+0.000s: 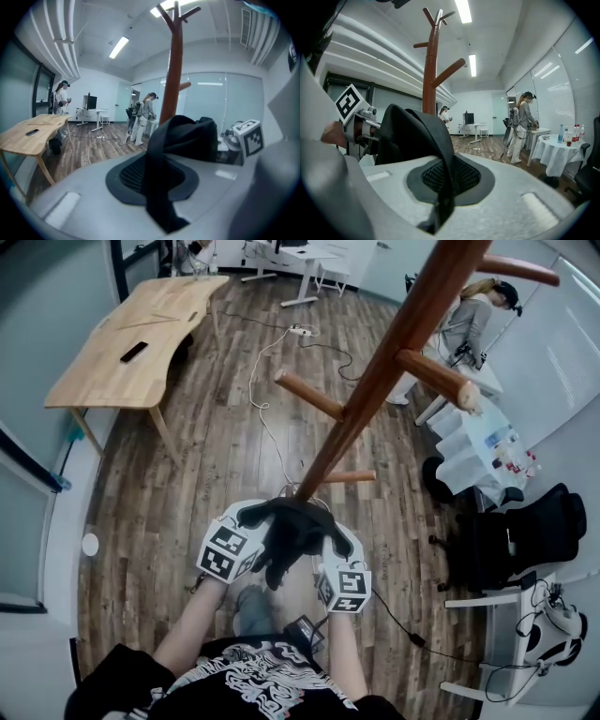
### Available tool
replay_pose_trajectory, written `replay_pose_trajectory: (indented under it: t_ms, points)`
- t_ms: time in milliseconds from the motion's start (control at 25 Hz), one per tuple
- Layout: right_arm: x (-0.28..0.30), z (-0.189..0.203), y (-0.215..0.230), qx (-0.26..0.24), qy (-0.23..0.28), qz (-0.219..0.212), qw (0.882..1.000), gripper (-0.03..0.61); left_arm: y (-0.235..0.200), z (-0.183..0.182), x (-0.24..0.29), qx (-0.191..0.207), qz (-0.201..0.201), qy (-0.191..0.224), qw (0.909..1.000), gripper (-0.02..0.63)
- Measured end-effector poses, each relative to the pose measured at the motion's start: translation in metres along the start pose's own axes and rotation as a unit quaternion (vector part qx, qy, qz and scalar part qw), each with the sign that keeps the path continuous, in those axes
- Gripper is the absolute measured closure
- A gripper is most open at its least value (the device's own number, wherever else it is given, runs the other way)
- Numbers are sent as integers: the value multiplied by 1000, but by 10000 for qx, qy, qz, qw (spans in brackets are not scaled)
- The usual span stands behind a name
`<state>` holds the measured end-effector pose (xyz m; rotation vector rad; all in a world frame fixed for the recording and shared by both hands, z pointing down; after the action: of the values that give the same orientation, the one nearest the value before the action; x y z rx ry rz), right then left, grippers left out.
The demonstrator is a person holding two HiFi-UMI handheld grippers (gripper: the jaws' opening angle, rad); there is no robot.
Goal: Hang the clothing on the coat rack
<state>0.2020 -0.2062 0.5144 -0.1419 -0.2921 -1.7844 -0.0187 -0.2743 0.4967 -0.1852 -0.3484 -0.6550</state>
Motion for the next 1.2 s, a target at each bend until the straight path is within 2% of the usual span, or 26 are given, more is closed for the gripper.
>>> replay_pose_trajectory:
  t_ms: [240, 440, 520, 600, 960, 1200]
  points:
    - [2, 6, -4, 152, -85, -76, 9998, 565, 0, 8, 0, 6, 108, -101, 9999, 585]
    - [1, 7, -4, 161, -148, -125, 9997, 561, 7, 7, 0, 40, 221, -161, 9996, 535]
    - [1, 8, -3, 192, -201, -159, 9995, 530, 8, 7, 1, 51, 225, -211, 9995, 510]
    - [-1, 9, -2, 206, -219, -169, 9994, 526, 10, 9, 0, 62, 218, -258, 9994, 494]
    - [-10, 11, -1, 228, -267, -76, 9994, 523, 17, 15, 0, 75, 426, -284, 9987, 447]
    - [-11, 18, -4, 323, -280, -102, 9990, 523, 17, 19, -8, 95, 376, -331, 9987, 436]
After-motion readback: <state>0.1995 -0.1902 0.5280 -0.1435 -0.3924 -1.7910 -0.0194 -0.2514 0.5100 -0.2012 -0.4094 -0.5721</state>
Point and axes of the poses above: the fingertips, and each gripper's own axes: x forward along the fingers, y to its right, z out of its underside, the point moved 10 cm from there along -x, backward along the fingers, and after that the axes turned 6 degrees about x, right-handed, at the moved point
